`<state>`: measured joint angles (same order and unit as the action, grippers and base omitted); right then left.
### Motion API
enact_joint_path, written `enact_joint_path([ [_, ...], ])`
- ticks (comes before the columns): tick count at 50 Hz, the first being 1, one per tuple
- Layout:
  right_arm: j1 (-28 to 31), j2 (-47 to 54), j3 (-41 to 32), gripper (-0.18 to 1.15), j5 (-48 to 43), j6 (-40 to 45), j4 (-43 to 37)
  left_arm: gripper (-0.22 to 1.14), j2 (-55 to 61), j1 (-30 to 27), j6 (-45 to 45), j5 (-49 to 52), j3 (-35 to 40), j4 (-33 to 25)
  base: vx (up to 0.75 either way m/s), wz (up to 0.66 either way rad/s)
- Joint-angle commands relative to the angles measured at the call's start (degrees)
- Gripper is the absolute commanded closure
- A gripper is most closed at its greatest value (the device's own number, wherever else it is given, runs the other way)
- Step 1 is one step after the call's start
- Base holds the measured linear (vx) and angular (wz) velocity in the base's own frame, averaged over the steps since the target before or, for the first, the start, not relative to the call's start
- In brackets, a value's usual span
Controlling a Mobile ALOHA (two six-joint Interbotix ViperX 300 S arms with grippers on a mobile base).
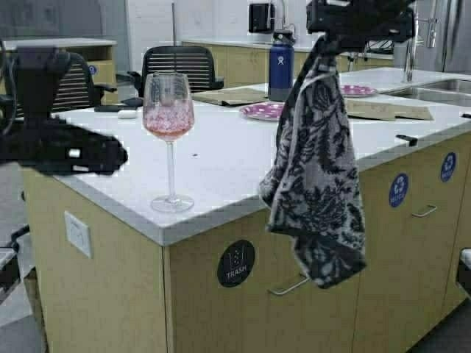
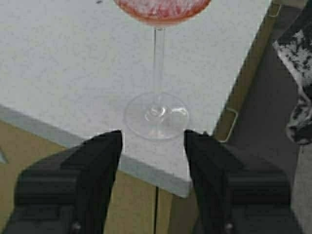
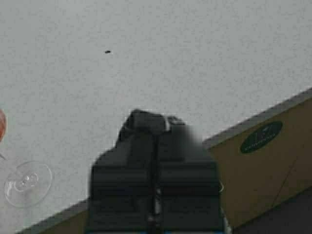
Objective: Get the cloth and wipe up the spill under the wine glass
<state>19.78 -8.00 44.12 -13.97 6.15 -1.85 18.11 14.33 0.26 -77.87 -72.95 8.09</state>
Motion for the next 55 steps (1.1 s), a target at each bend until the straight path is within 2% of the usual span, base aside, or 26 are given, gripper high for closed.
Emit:
enact_joint_path([
  [1, 0.09, -5.45, -1.41, 0.92, 3.96, 0.09, 0.26, 0.1, -12.04, 0.09, -1.14, 9.32, -0.18, -1.14, 0.0, 0.0],
  [15, 0.09, -12.48, -2.9, 0.92, 10.28, 0.0, 0.26, 0.1, -36.91, 0.09, -2.29, 49.48, 7.73, -8.0, 0.0, 0.0],
  [22, 0.09, -15.38, -3.87, 0.92, 10.81, 0.0, 0.26, 0.1, -44.74, 0.09, -2.29, 60.38, 13.01, -8.17, 0.0, 0.0],
  [29, 0.09, -18.54, -4.31, 0.92, 11.51, 0.0, 0.26, 0.1, -49.48, 0.09, -2.29, 64.34, 15.73, -9.05, 0.0, 0.0],
  [41, 0.0, -23.73, -4.66, 0.92, 13.36, 0.0, 0.53, 0.1, -53.7, 0.09, -2.29, 64.86, 16.44, -9.32, 0.0, 0.0],
  [55, 0.0, -24.43, -4.66, 0.92, 13.36, 0.09, 0.79, 0.1, -52.38, -0.44, -1.58, 63.72, 17.31, -8.88, 0.0, 0.0],
])
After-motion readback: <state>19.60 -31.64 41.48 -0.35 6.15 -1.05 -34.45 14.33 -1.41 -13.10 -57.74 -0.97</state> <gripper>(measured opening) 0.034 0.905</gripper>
